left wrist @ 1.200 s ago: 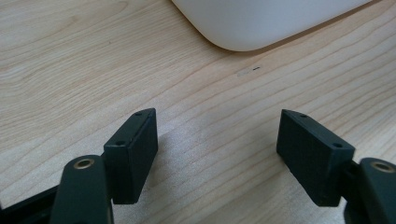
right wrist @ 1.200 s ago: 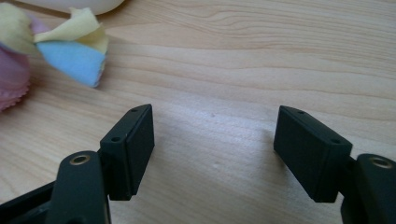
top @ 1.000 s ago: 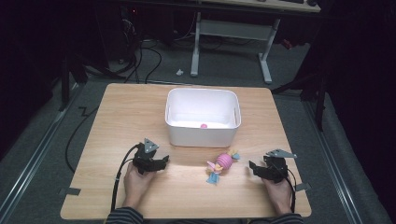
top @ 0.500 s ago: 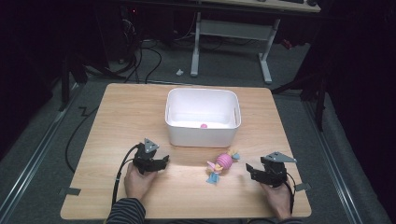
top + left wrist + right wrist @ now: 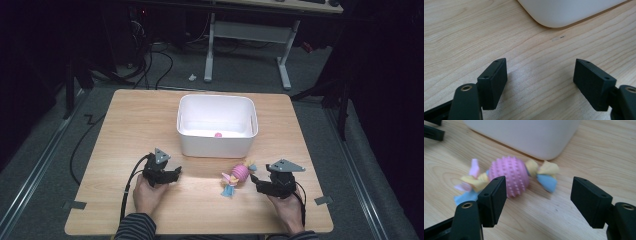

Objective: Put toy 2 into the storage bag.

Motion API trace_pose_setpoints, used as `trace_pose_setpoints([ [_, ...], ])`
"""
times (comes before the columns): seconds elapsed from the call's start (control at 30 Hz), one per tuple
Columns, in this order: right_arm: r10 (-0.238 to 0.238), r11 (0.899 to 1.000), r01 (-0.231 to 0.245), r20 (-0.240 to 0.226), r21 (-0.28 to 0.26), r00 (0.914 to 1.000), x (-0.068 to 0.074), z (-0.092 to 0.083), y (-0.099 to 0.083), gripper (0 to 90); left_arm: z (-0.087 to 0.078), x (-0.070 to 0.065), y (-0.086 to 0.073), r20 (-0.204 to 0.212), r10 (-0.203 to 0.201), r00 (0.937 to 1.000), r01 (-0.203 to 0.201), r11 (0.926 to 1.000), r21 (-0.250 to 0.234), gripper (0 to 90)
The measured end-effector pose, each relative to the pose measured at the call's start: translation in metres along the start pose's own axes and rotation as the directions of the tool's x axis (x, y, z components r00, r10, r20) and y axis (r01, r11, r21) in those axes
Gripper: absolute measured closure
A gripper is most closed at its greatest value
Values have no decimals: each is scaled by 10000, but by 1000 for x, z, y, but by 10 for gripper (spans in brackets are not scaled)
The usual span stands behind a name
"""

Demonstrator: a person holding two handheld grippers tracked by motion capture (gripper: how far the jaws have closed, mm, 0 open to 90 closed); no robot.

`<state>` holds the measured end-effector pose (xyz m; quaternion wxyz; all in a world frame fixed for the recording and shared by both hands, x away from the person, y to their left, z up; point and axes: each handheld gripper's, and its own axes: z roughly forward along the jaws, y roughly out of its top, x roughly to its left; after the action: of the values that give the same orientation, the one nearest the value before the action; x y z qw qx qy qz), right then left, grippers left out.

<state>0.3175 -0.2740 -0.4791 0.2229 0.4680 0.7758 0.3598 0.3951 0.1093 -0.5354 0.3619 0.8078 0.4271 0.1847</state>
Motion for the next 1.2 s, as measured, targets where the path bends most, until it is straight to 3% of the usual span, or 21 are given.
trace_pose_setpoints([
  [0.37, -370, 9993, 366, -380, -107, 9986, 11, 2, 12, 285, 0, 0, 0, 18, 20, 10000, -20, 10000, 15, 267],
  [0.53, -392, 9989, 410, -779, 215, 9962, 13, 15, 17, 291, 0, 0, 0, 8, 15, 10000, -15, 10000, 11, 267],
  [1.2, -573, 9955, 647, -1031, 696, 9930, 18, 40, 25, 325, 1, 0, 0, -25, -43, 10000, 43, 10000, -1, 272],
])
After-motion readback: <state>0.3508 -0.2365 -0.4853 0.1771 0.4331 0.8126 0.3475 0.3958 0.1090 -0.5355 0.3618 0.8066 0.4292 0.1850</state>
